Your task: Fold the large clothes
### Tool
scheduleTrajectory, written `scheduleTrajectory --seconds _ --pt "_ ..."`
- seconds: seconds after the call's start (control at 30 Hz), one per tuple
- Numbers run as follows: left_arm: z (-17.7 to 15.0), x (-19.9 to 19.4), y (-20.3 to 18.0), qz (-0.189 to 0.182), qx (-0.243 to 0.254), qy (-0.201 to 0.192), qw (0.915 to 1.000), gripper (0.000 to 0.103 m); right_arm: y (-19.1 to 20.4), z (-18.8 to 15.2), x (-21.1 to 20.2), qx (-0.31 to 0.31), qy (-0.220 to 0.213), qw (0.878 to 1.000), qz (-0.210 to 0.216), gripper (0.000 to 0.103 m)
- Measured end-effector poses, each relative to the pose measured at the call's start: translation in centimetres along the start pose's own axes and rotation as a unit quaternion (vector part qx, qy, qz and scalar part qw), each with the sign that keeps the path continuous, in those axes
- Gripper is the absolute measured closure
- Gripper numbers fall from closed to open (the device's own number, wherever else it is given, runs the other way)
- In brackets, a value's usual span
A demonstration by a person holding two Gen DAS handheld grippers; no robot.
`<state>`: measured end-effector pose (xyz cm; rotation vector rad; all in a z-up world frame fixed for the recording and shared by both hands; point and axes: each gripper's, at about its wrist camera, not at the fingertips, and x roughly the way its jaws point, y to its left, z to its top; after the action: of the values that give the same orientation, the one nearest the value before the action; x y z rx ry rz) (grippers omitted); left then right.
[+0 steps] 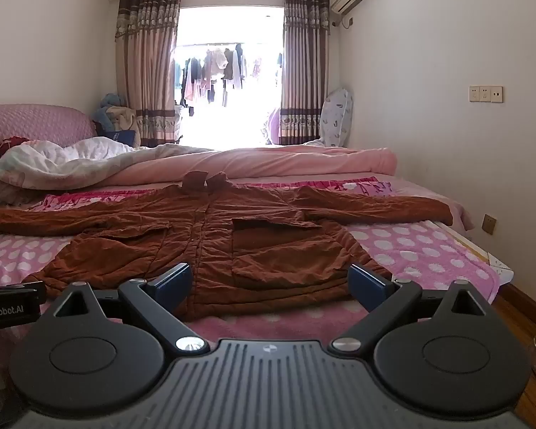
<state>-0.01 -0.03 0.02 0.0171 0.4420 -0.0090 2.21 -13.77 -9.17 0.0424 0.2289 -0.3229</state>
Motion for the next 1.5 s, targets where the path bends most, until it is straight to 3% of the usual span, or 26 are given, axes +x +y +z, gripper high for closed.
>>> scheduleTrajectory --seconds 1.5 --pt "0.46 -0.72 -0.03 0.002 -0.001 -0.008 1.0000 0.013 -0.21 0.50 -0.47 0.000 -0.009 1.000 0.003 0.000"
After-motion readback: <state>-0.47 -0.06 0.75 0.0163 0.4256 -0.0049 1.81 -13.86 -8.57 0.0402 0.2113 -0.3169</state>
